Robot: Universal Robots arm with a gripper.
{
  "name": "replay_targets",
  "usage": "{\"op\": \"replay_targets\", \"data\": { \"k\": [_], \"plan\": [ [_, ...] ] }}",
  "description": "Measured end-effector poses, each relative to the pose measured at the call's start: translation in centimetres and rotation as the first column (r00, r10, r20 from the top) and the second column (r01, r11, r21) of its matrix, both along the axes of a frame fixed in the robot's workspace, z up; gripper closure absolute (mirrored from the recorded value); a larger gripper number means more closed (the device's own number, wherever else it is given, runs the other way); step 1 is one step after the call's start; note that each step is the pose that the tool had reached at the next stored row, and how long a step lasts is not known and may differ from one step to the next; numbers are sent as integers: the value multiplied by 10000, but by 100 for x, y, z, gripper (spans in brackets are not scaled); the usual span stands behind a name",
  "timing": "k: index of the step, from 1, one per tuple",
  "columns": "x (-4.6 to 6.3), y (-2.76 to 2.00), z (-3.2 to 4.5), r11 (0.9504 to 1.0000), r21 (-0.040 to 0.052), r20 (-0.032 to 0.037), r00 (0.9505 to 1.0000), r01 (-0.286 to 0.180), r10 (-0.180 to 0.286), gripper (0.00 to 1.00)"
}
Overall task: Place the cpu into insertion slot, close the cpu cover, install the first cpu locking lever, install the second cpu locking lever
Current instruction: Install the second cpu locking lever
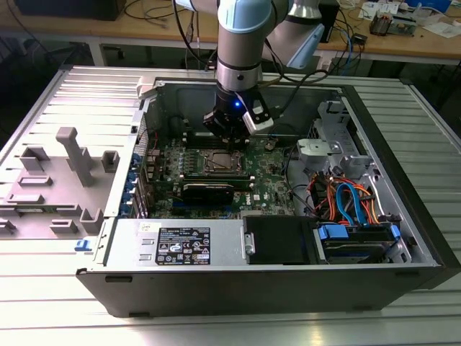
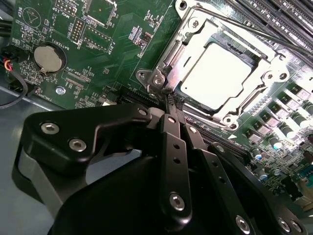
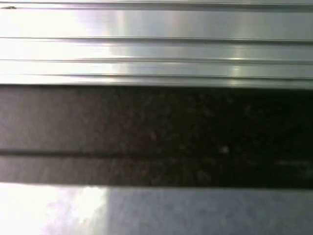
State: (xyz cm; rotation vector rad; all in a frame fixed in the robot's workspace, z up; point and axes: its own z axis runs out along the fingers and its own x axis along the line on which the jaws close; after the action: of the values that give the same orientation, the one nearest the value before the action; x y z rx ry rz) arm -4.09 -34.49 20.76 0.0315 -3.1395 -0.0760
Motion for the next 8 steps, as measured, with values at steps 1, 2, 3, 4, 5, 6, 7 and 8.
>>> {"op": "replay_targets", "data": {
  "k": [1,2,3,4,5,6,7,8],
  "plan": [
    [0,0,0,10000,0,0,10000,0,0,89],
    [0,0,0,10000,0,0,10000,0,0,89],
    [0,-1,0,10000,0,0,10000,0,0,89],
    [0,-1,0,10000,0,0,10000,0,0,89],
    [0,-1,0,10000,0,0,10000,1,-1,89],
    [0,-1,0,10000,0,0,10000,0,0,89],
    [0,-2,0,10000,0,0,10000,0,0,89],
    [0,-2,3,10000,-1,-1,10000,0,0,89]
  ]
}}
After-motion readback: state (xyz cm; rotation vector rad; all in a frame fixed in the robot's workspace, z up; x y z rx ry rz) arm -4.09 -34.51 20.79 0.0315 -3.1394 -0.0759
